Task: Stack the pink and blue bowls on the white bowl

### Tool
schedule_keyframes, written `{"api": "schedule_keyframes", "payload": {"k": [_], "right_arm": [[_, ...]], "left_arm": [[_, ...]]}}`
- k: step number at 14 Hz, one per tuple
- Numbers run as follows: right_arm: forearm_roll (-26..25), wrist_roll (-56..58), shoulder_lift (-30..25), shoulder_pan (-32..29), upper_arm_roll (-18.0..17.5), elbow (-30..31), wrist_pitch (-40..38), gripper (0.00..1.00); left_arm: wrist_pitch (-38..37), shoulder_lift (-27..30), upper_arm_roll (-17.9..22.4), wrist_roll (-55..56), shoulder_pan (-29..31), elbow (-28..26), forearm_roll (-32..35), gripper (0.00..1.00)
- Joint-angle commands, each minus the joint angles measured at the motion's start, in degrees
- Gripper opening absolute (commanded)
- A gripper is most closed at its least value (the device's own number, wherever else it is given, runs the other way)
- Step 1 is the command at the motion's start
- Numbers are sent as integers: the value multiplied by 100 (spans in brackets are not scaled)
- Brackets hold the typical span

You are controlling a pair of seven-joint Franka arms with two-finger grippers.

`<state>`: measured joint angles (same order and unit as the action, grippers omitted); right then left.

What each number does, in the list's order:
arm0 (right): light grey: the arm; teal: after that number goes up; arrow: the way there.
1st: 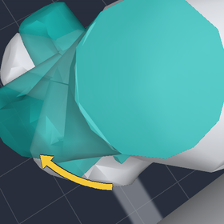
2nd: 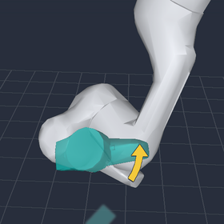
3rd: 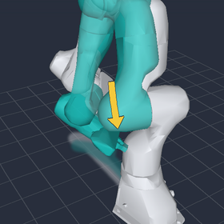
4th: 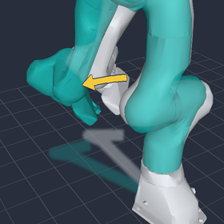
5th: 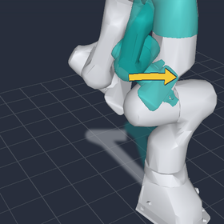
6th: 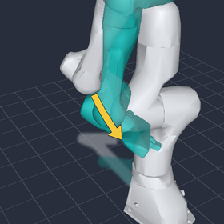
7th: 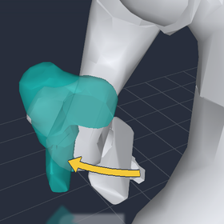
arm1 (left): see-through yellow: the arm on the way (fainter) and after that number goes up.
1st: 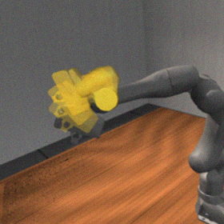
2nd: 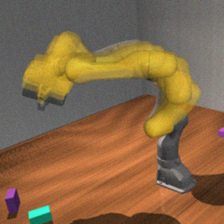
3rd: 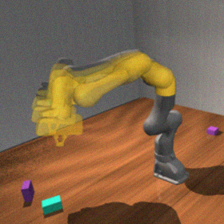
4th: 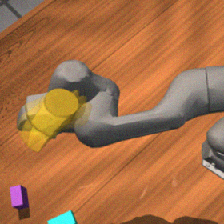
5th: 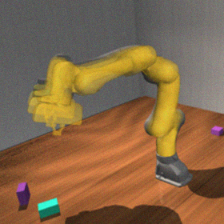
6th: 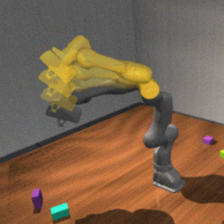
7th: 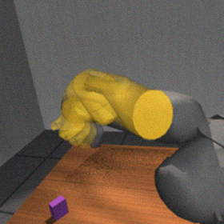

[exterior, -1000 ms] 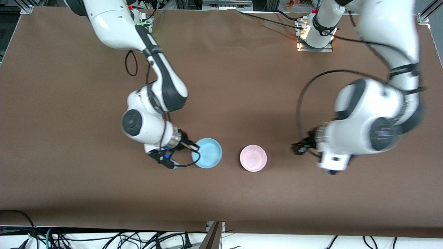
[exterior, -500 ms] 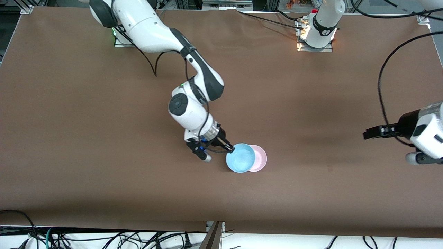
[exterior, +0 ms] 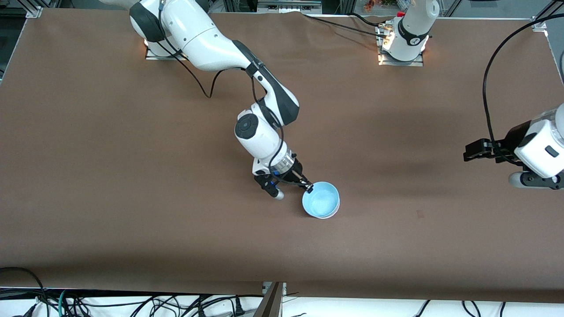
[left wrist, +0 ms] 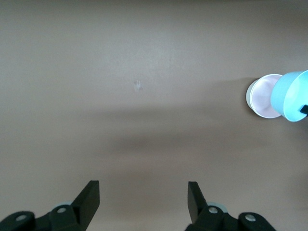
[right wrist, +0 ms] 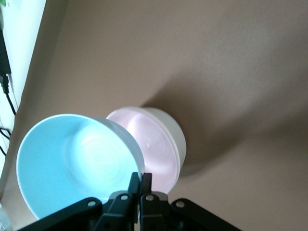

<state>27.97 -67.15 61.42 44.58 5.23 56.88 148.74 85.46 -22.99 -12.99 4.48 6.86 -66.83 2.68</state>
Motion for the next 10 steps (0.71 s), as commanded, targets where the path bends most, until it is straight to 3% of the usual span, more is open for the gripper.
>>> {"api": "schedule_keyframes", "payload": {"k": [1, 4, 6, 8, 10], "right_arm": [[-11, -114, 195, 51, 13, -266, 58, 0], [-29, -70, 256, 86, 22, -266, 59, 0], [-38, 18, 291, 69, 57, -274, 85, 0], [-38, 36, 291, 51, 66, -274, 120, 0], [-38, 88, 318, 51, 66, -274, 120, 0]], "left_arm": [[1145, 1452, -19, -176, 123, -2224, 75, 82], [1245, 1569, -28, -219, 298, -2449, 14, 82], [1245, 1569, -19, -290, 517, -2492, -441, 84], [1254, 1499, -19, -307, 606, -2414, -505, 100], [1254, 1508, -19, -299, 598, -2422, -461, 100]]}}
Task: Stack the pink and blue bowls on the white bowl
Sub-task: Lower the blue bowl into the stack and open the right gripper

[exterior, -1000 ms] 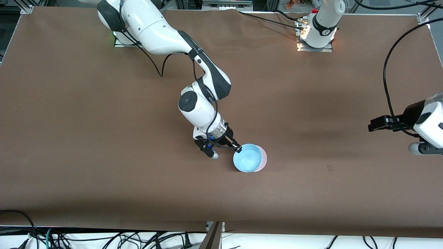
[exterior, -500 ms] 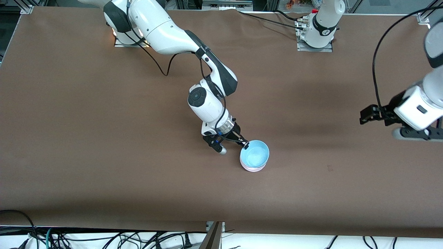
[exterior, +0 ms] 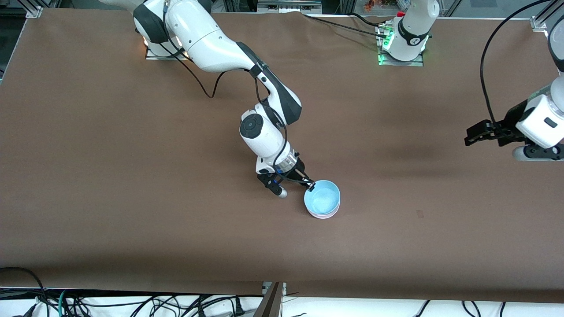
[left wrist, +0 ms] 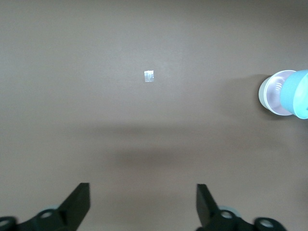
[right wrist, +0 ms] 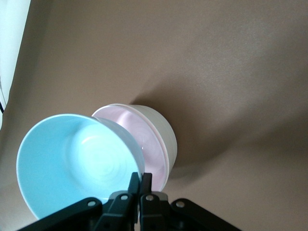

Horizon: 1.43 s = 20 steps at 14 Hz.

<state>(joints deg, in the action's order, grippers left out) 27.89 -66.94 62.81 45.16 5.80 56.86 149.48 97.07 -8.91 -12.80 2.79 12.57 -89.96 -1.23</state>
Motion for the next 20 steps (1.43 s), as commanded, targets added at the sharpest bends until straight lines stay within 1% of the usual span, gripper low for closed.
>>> {"api": "schedule_keyframes", "payload": {"k": [1, 6, 9, 12, 15, 20], "right_arm": [[-30, 102, 205, 2, 9, -272, 46, 0], [-38, 163, 258, 20, 9, -272, 108, 0], [-345, 190, 258, 11, 0, -272, 46, 0], [-407, 199, 267, 11, 0, -272, 46, 0], [-592, 199, 285, 20, 0, -263, 46, 0], [-689, 216, 285, 20, 0, -254, -33, 0]], "left_arm": [[93, 91, -47, -129, 9, -101, -53, 100], [84, 91, -47, -129, 17, -101, -27, 100], [84, 91, -47, -129, 17, -101, -27, 100], [84, 91, -47, -129, 17, -109, -27, 100], [84, 91, -47, -129, 17, -109, -27, 100], [84, 91, -47, -129, 17, -109, -27, 100]]}}
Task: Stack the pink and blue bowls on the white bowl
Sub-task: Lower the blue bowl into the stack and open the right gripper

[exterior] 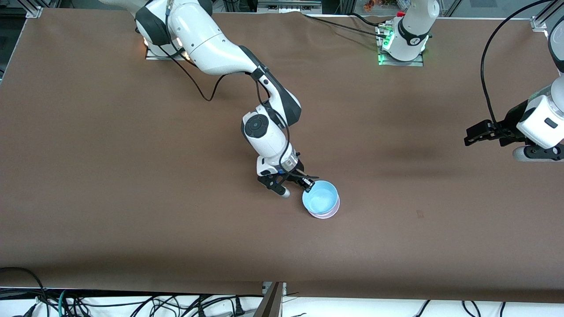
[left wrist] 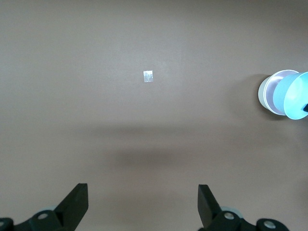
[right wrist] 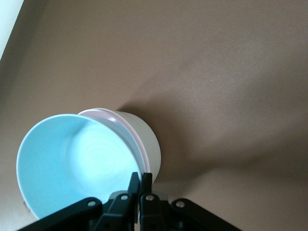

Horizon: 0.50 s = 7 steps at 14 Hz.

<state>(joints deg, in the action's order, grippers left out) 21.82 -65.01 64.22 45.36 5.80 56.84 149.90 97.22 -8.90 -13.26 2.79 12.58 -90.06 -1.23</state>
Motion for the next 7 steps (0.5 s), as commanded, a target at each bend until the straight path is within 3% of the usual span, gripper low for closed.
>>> {"api": "schedule_keyframes", "payload": {"k": [1, 3, 5, 7], "right_arm": [[-82, 32, 143, -1, -8, -261, -75, 0], [-73, 24, 126, -10, -17, -262, -84, 31], [-73, 24, 99, -71, -35, -270, -311, 50], [-64, 6, 29, -80, -35, -279, -452, 61]], "left_arm": [[70, 91, -1, -129, 16, -99, -27, 100], [70, 91, -1, -129, 16, -99, -27, 100], [70, 91, -1, -129, 16, -91, -27, 100], [70, 91, -1, -129, 16, -99, -27, 100]]}}
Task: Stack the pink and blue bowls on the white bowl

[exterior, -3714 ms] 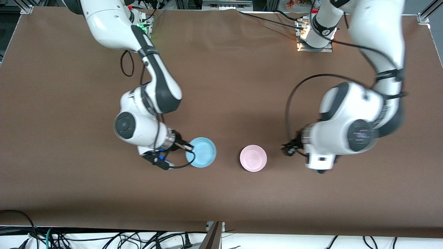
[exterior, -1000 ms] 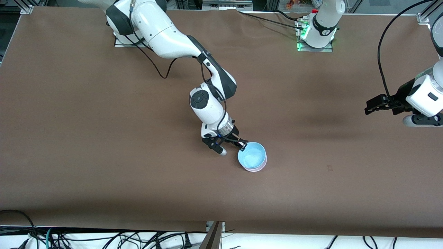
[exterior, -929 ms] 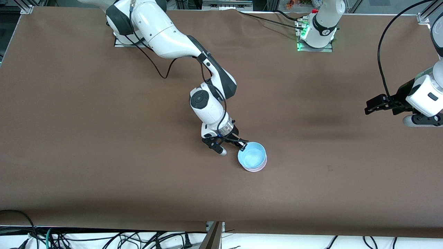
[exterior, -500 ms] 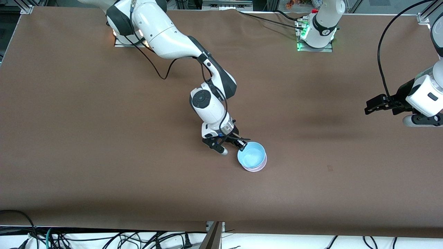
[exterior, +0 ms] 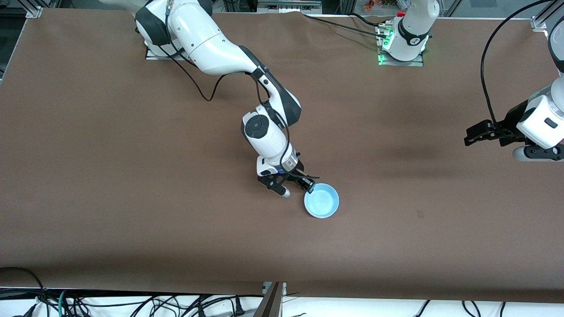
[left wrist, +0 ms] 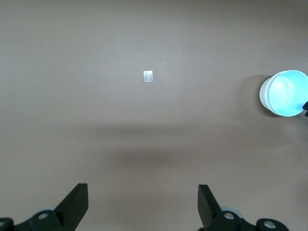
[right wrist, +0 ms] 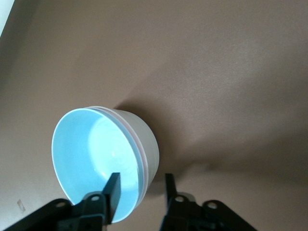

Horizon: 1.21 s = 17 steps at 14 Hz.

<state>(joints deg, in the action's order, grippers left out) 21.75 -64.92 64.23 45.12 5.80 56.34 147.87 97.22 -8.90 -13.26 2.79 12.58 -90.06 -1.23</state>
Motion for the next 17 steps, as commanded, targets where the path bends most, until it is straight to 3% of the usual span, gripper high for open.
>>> {"api": "schedule_keyframes", "payload": {"k": [1, 3, 4, 7, 10, 14, 17], "right_arm": [[-48, -3, -58, -56, -35, -238, -371, 70], [-48, 23, -365, -178, -35, -238, -801, 82], [-57, 40, -567, -283, -35, -229, -1090, 100], [-74, 723, -1209, -678, 9, -194, -2101, 100], [-84, 1741, -2086, -1110, 175, 349, -3549, 100], [-92, 3105, -3598, -1181, 860, 1939, -4484, 100], [-110, 4098, -4031, -1172, 1475, 2109, -5362, 100]], "left_arm": [[69, 91, -1, -129, 16, -99, -27, 100], [69, 91, -1, -129, 16, -99, -27, 100], [69, 91, -1, -129, 16, -99, -27, 100], [69, 91, -1, -129, 16, -90, -27, 100], [87, 73, -1, -147, -1, -81, 60, 100], [280, 47, -1, -490, -19, -55, 263, 100], [245, -14, 8, -402, -28, 164, 289, 100]]}}
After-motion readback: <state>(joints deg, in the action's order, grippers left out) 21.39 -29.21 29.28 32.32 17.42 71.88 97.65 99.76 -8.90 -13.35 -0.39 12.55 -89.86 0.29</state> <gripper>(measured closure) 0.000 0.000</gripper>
